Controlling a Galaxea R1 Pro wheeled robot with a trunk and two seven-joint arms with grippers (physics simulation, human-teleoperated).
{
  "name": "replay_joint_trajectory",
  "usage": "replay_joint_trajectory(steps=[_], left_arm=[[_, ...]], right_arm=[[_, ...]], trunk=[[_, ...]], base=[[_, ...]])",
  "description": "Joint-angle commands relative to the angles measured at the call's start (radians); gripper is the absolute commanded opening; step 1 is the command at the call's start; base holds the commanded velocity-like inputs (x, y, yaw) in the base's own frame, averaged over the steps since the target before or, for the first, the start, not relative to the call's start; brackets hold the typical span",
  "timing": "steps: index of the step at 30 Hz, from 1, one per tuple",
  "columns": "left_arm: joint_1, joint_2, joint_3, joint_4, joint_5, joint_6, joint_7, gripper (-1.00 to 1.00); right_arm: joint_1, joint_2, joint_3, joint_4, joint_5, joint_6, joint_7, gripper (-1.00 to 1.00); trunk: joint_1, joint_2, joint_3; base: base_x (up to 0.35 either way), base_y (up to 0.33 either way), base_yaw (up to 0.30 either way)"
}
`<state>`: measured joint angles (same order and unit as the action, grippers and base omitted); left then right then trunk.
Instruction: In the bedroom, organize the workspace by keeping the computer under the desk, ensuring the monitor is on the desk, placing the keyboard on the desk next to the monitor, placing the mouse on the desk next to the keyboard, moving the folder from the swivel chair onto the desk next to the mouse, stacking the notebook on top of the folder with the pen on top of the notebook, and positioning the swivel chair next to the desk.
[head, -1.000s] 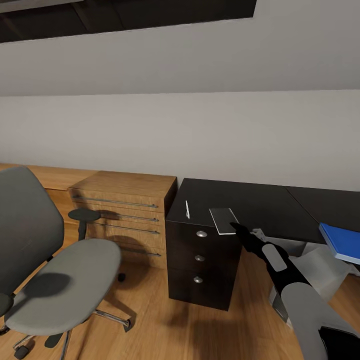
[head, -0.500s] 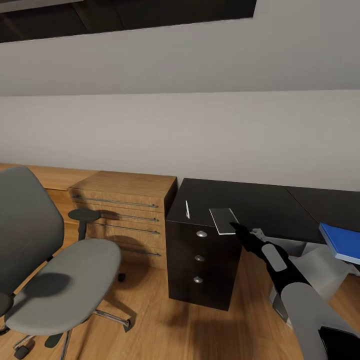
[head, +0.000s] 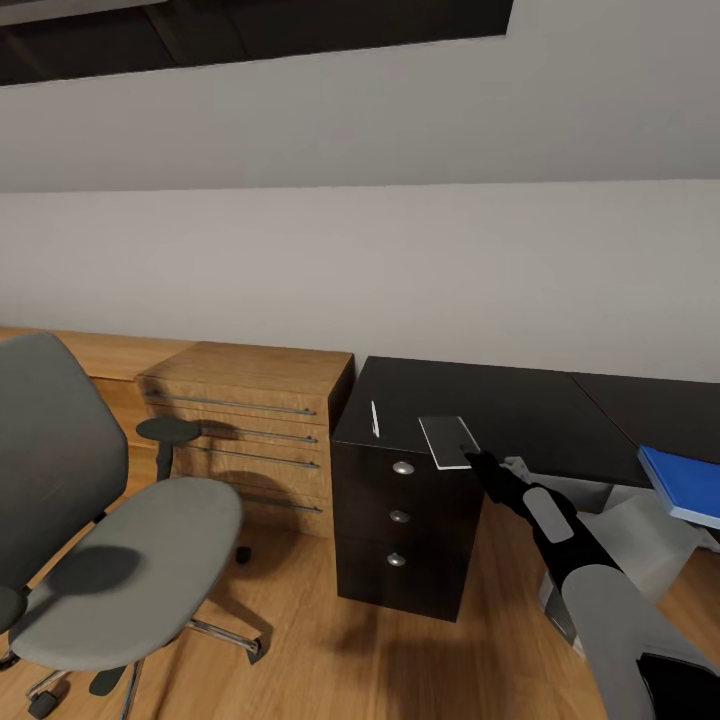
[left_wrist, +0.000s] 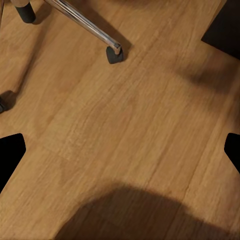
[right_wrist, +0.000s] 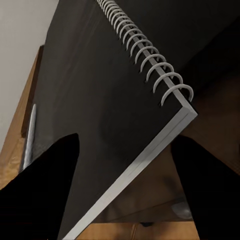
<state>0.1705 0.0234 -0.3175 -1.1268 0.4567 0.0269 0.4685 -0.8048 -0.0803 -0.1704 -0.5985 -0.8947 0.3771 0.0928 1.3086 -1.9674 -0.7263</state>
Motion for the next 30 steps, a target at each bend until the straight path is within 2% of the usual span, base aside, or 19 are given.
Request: replay_joint_trajectory(steps=[1, 14, 21, 22, 23, 26, 30], left_arm=[[0.000, 0.001, -0.003, -0.002, 0.005, 0.003, 0.007, 1.00], [0.000, 0.001, -0.003, -0.003, 0.005, 0.002, 0.005, 1.00], [0.000, 0.001, -0.003, -0.003, 0.005, 0.002, 0.007, 1.00], [0.000, 0.001, -0.003, -0.003, 0.005, 0.002, 0.007, 1.00], [0.000, 0.001, -0.003, -0.003, 0.005, 0.003, 0.008, 1.00], [0.000, 0.001, -0.003, -0.002, 0.006, 0.003, 0.008, 1.00], [0.000, 0.001, -0.003, -0.002, 0.006, 0.004, 0.008, 1.00]], right_arm=[[-0.001, 0.001, -0.005, -0.001, -0.001, 0.006, 0.002, -1.00], [-0.001, 0.001, -0.006, -0.001, -0.001, 0.006, 0.005, -1.00], [-0.001, 0.001, -0.007, -0.006, -0.001, 0.006, 0.009, -1.00], [-0.001, 0.000, -0.007, -0.007, -0.001, 0.006, 0.016, -1.00], [-0.001, -0.002, -0.007, -0.007, -0.001, 0.009, 0.062, -1.00], [-0.001, -0.006, -0.008, -0.007, 0.002, 0.014, 0.133, -1.00], [-0.001, -0.009, -0.009, -0.008, 0.003, 0.015, 0.152, -1.00]], trunk=[[0.000, 0.000, -0.001], [0.000, 0.000, -0.001], [-0.027, 0.049, 0.021], [-0.031, 0.056, 0.024], [-0.035, 0.063, 0.027], [-0.046, 0.084, 0.037], [-0.061, 0.112, 0.049]], base=[[0.000, 0.000, 0.000], [0.000, 0.000, 0.000], [0.000, 0.000, 0.000], [0.000, 0.000, 0.000], [0.000, 0.000, 0.000], [0.000, 0.000, 0.000], [0.000, 0.000, -0.002]])
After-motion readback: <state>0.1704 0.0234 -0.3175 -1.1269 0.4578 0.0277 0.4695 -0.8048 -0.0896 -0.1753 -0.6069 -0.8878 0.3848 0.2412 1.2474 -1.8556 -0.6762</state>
